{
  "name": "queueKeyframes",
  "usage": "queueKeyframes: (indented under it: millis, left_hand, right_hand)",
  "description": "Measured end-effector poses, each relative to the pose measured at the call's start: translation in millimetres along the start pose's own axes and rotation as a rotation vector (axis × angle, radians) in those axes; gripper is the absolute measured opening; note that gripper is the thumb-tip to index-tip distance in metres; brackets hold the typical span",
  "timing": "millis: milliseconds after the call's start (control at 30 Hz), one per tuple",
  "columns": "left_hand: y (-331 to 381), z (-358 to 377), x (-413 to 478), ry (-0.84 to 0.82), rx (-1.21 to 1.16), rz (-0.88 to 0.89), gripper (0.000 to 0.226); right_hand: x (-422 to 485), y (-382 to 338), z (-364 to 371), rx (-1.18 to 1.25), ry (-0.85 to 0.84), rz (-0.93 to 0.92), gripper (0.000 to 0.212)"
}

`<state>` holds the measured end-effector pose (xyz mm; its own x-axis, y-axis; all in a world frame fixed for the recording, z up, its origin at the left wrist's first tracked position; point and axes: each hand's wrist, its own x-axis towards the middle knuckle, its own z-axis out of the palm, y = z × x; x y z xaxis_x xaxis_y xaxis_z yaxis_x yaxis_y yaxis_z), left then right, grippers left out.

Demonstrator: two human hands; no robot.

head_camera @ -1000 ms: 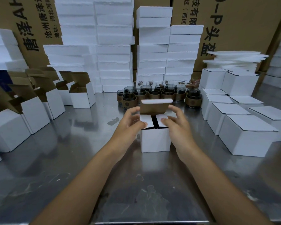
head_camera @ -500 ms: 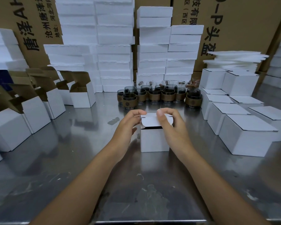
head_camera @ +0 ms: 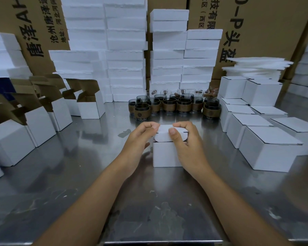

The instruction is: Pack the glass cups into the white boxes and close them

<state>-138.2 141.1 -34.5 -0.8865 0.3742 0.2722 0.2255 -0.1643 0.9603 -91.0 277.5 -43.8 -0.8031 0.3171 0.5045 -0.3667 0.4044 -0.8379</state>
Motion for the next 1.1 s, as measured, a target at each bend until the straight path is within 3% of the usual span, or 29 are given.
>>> queueKeyframes:
  millis: [233,400,533,700,933,1000,1100]
  left_hand:
    - [-2,-3,1,-0.003,-0.012,-0.03,0.029]
    - [-5,-4,3,0.002,-0.056,-0.064,0.021]
    - [-7,-6,4,-0.011,-0.077,-0.062,0.026]
    - [-6,-5,4,-0.003,-0.07,-0.055,0.035]
    - [-5,-5,1,-0.001,0.003,-0.044,0.044]
    - [-6,-3,-1,0.01,0.021,-0.036,0.055]
    - [-6,-2,-1,0.065,0.053,-0.031,0.051]
  right_hand:
    - [-2,1,-1,0.008,-0.021,-0.001,0.04]
    - [0,3,-3,0.076,-0.013,0.057,0.011]
    - [7,2,-4,0.181,0.045,0.106,0.031]
    - [8,3,-3,0.172,0.024,0.106,0.034]
    - [1,6,-2,-0.031,0.134,0.024,0.011]
    - [-3,6,-1,-0.103,0.077,-0.007,0.015]
    - [-8,2,0,-0.196,-0.019,-0.008,0.052]
